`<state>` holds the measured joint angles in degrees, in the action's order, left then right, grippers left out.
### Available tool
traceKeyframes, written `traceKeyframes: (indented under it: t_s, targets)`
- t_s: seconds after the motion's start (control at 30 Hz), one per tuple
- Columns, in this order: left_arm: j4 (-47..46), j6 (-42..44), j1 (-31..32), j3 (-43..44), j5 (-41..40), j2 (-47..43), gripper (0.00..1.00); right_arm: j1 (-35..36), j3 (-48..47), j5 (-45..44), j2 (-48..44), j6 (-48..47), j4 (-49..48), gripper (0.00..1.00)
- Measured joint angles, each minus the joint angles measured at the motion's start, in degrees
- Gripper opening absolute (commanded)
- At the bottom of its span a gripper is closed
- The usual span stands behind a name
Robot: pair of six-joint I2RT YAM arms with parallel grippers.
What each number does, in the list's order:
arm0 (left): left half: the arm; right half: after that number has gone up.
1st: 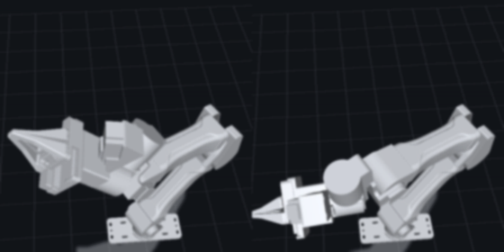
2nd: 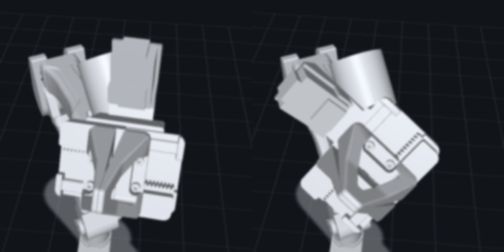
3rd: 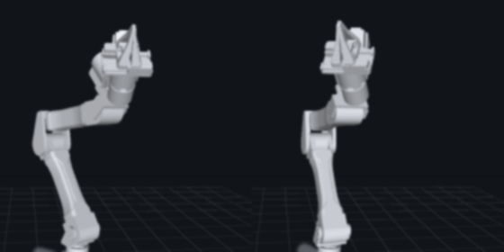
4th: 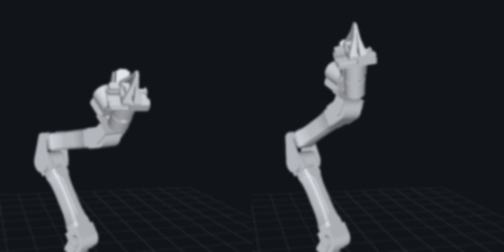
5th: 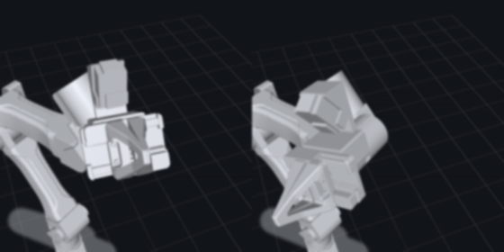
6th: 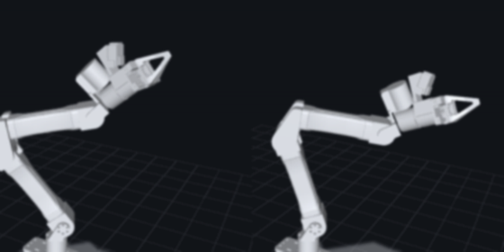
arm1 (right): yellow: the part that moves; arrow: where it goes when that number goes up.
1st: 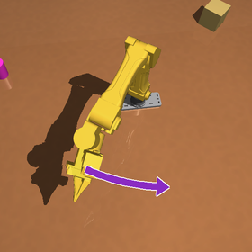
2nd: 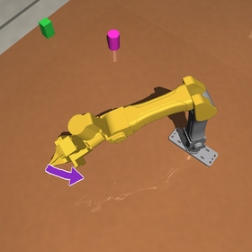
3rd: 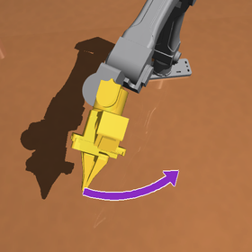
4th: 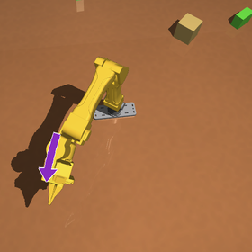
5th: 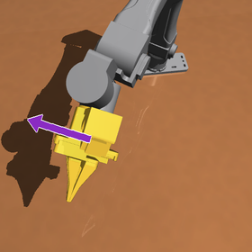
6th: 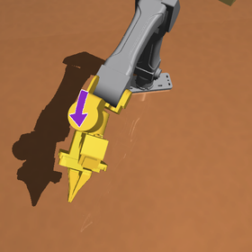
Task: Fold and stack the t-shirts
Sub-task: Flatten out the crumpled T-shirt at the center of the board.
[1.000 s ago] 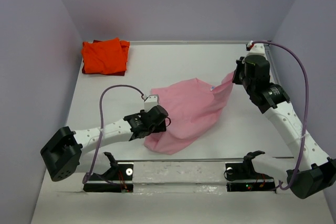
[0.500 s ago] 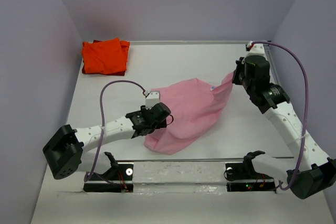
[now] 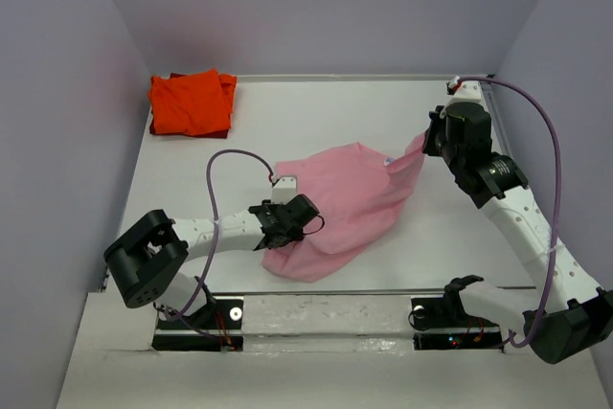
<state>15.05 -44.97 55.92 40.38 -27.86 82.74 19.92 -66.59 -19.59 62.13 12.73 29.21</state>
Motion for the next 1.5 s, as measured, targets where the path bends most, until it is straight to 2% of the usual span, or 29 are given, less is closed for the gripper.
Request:
traceKeyframes:
  t_s: [0.03,0.07,0.13,0.17,0.4,0.53,0.8,0.97,1.13,1.27,1.33,1.4,1.43,1.5]
  targets:
    - [-0.2,-0.2,0.0,0.0,0.0,0.0,0.45,0.0,0.0,0.0,0.0,0.0,0.0,0.0]
    - [-0.4,-0.1,0.0,-0.1,-0.2,0.0,0.26,0.0,0.0,0.1,0.0,0.0,0.0,0.0]
    - [-0.7,0.0,0.0,-0.2,-0.2,0.0,0.03,0.0,0.0,0.2,0.0,0.0,0.0,0.0]
    - [-0.7,0.1,0.0,-0.2,-0.3,0.0,0.0,0.0,0.0,0.2,0.0,0.0,0.0,0.0]
    - [0.1,0.2,0.4,-0.2,-0.7,-1.0,0.0,0.0,0.0,0.5,0.0,0.0,-0.1,0.0]
    - [4.2,1.0,0.4,2.0,-2.3,-4.9,0.0,0.0,0.0,0.6,0.1,0.0,-0.1,0.0]
    - [13.3,6.8,0.3,16.9,-10.7,-14.4,0.0,0.0,0.0,0.8,0.2,0.2,-0.1,0.0]
    - [15.5,11.9,-1.5,22.0,-15.8,-17.7,0.0,0.0,0.0,0.9,0.2,0.2,-0.1,0.0]
    - [15.2,16.1,-6.1,22.0,-17.6,-19.7,0.0,0.0,0.0,0.9,0.2,0.2,-0.1,0.0]
    - [12.8,17.6,-9.3,17.0,-16.9,-22.5,0.0,0.0,0.0,0.9,0.2,0.2,-0.1,0.0]
    - [10.9,18.0,-10.8,13.2,-15.8,-23.5,0.1,0.0,0.0,0.9,0.2,0.2,-0.1,0.0]
    - [10.4,18.1,-11.6,10.9,-15.2,-23.4,0.35,0.0,0.0,1.0,0.2,0.2,-0.1,0.0]
    - [10.5,18.3,-11.8,10.3,-14.9,-23.0,0.52,0.0,0.0,1.0,0.2,0.2,-0.1,0.0]
    - [10.3,18.5,-12.2,9.8,-14.3,-22.1,0.66,0.0,0.0,1.0,0.2,0.2,-0.1,0.0]
